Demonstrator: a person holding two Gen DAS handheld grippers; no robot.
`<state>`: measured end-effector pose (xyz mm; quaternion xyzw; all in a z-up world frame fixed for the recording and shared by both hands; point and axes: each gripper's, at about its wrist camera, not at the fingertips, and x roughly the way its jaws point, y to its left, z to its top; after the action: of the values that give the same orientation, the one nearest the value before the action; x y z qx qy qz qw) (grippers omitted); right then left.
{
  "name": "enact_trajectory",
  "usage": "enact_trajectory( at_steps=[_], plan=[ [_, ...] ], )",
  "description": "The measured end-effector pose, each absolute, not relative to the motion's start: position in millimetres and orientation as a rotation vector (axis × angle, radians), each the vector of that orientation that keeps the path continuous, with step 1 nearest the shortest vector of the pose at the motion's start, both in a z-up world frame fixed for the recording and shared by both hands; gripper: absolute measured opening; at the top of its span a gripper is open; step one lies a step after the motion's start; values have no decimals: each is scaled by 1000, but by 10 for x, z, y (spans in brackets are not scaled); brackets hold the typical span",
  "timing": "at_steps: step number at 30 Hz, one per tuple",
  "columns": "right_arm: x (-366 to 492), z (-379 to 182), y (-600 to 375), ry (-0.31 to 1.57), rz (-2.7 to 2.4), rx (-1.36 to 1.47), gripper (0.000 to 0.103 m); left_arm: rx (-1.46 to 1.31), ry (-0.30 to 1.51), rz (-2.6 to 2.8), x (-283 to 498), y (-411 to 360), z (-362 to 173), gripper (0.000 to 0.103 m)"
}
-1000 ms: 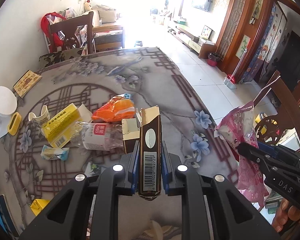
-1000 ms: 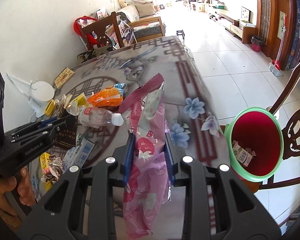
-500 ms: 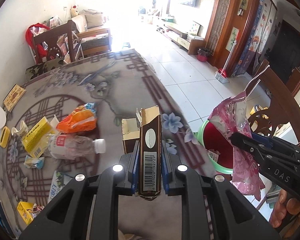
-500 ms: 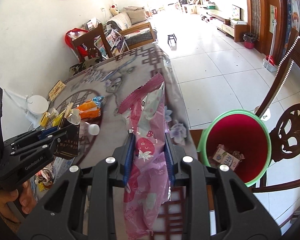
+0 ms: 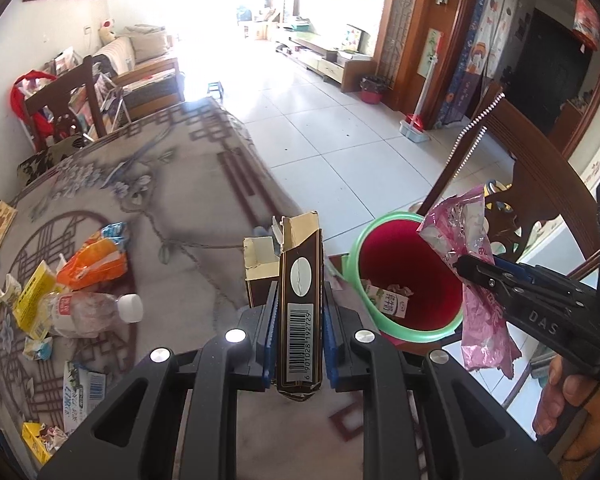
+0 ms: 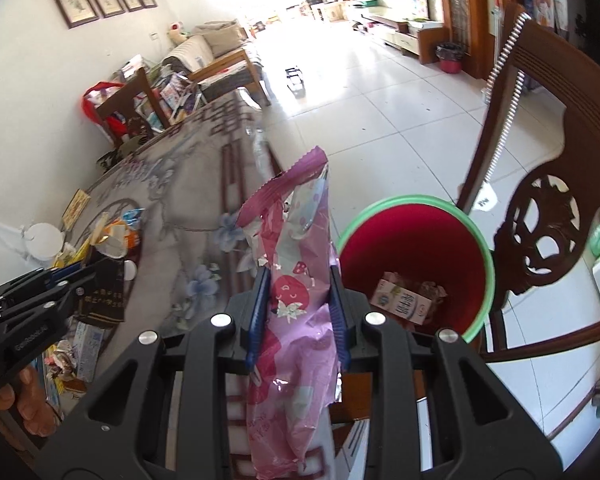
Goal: Collect trash
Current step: 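Carry the pink wrapper and brown box to the red bin with both grippers, then open both grippers over the red bin to drop the items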
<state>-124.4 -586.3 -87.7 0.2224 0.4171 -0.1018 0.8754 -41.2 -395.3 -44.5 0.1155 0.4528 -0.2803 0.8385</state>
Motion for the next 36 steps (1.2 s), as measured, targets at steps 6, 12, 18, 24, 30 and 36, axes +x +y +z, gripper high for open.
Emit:
enact_trajectory(
  at_steps=[6, 12, 18, 24, 30, 36],
  plan=[
    [-1222, -1173, -6319, 910, -324, 484, 29, 288, 962, -648, -466, -4182, -473, 16],
    [-1099, -1314, -6612, 896, -374, 477, 50, 326, 981, -690, -458, -4424, -538, 16],
    [-1190, -1196, -6747, 837, -423, 491, 78, 370, 989, -766, -466, -4740, -640, 16],
    [-1542, -1085, -6740, 803, -492, 518, 82, 400, 975, -855, -434, -5188, -761, 16],
    [-1813, -1022, -6731, 806, -553, 510, 84, 426, 970, -916, -394, -5674, -859, 16],
    [-1988, -1020, -6734, 798, -593, 541, 84, 453, 904, -936, -429, -5998, -811, 73]
  ],
)
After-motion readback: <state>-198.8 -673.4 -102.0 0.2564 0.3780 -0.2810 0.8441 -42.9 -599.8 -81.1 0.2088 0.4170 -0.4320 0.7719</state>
